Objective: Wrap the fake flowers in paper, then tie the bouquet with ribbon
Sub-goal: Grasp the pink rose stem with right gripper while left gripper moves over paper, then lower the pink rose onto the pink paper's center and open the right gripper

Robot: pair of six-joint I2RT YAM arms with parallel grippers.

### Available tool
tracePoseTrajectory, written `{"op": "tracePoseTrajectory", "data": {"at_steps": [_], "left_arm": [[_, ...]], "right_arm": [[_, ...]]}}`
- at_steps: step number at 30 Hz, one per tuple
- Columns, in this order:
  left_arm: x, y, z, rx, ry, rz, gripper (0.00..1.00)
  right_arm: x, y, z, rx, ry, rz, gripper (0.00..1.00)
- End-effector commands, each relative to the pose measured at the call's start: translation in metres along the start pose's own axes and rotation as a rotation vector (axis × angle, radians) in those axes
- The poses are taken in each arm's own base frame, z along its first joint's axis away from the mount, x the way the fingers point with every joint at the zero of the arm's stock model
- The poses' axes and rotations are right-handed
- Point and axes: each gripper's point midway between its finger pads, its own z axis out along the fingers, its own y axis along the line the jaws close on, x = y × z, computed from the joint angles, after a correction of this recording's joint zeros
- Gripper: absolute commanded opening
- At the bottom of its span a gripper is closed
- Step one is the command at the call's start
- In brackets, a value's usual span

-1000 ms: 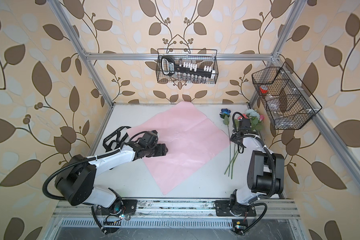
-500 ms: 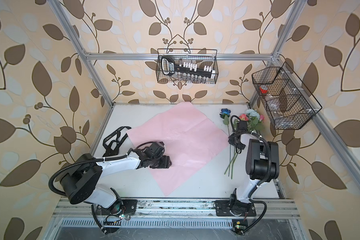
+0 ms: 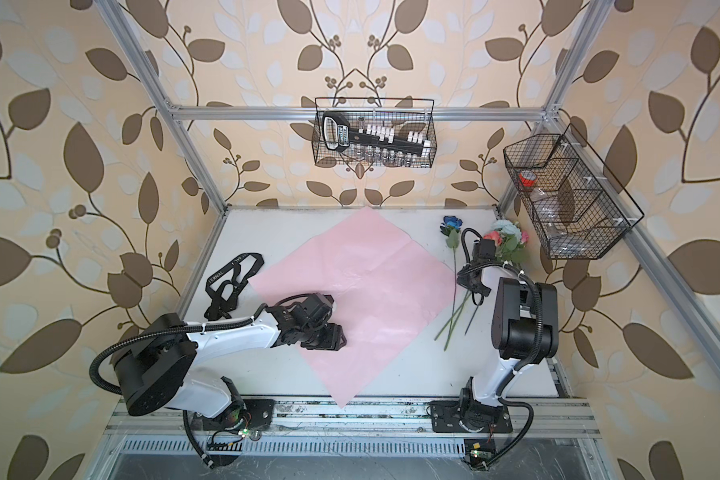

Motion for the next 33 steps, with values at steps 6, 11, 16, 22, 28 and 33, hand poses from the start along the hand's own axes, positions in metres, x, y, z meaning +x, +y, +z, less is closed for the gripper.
{"op": "tracePoseTrajectory", "data": {"at_steps": [6,11,16,22,28,33], "left_arm": [[-0.015,-0.015,-0.041,0.002,-0.089,0.024,0.99],[-0.047,-0.039,-0.077,0.057,-0.242,0.024,0.99],[-0.069,-0.025,-0.106,-0.028,-0.397,-0.021,0.99],[-0.088,0.027,-0.144,-0.294,-0.589,-0.116,0.99],[-0.086,0.096,-0.151,-0.391,-0.518,-0.348,0.99],[-0.085,0.098,-0.142,-0.271,-0.539,-0.389,0.99]], "right_arm": [[-0.031,0.006,-0.053,-0.041,-0.105,0.003,0.00],[-0.036,0.021,-0.086,-0.099,-0.151,-0.032,0.00],[-0.025,0.084,-0.125,-0.295,-0.171,-0.133,0.00],[0.023,0.206,-0.166,-0.570,-0.131,-0.266,0.00],[0.073,0.318,-0.172,-0.726,-0.064,-0.378,0.00],[0.077,0.378,-0.146,-0.719,-0.059,-0.407,0.00]]}}
